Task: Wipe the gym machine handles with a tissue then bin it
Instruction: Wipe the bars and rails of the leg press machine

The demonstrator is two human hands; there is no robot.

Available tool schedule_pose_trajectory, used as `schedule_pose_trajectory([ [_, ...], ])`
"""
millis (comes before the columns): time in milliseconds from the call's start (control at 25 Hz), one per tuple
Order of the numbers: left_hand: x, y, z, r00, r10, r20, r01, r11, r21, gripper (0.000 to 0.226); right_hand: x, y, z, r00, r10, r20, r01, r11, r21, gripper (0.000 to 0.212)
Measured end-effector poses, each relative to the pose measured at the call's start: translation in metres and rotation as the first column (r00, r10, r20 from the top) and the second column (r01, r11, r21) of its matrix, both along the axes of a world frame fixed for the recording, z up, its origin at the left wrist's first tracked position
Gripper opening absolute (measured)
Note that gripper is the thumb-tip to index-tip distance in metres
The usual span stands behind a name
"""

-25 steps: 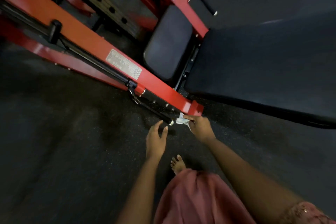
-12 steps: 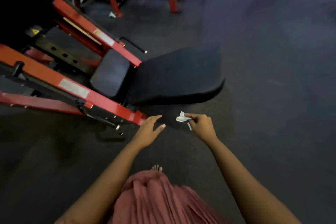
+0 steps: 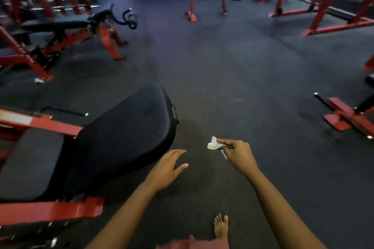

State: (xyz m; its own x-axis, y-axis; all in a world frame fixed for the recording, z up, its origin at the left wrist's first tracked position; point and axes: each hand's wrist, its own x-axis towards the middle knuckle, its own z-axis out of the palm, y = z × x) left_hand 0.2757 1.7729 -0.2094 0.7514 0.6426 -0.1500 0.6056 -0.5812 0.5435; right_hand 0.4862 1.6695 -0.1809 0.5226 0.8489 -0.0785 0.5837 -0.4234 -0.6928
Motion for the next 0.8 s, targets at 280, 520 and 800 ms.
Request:
schedule_pose_trajectory([
  [280,0.217,0.118,0.026,0.997,-0.007,-0.078,0.025,0.970,0.243,0.057,0.197,0.096,0.049,0.988,0.076,0.136,-0.068,0.996,-0.065,0.028],
  [520,0.329,0.254,0.046,0.995,0.100,-0.020,-0.087,0.936,0.340,0.057,0.318,0.250,0.067,0.959,0.189,0.210,-0.191,0.981,-0.007,0.032],
  [800,0.402,0.410,0.069,0.907,0.411,0.088,-0.412,0.828,0.380,0.053,0.414,0.477,0.086,0.794,0.490,0.360,-0.531,0.847,0.018,0.033],
])
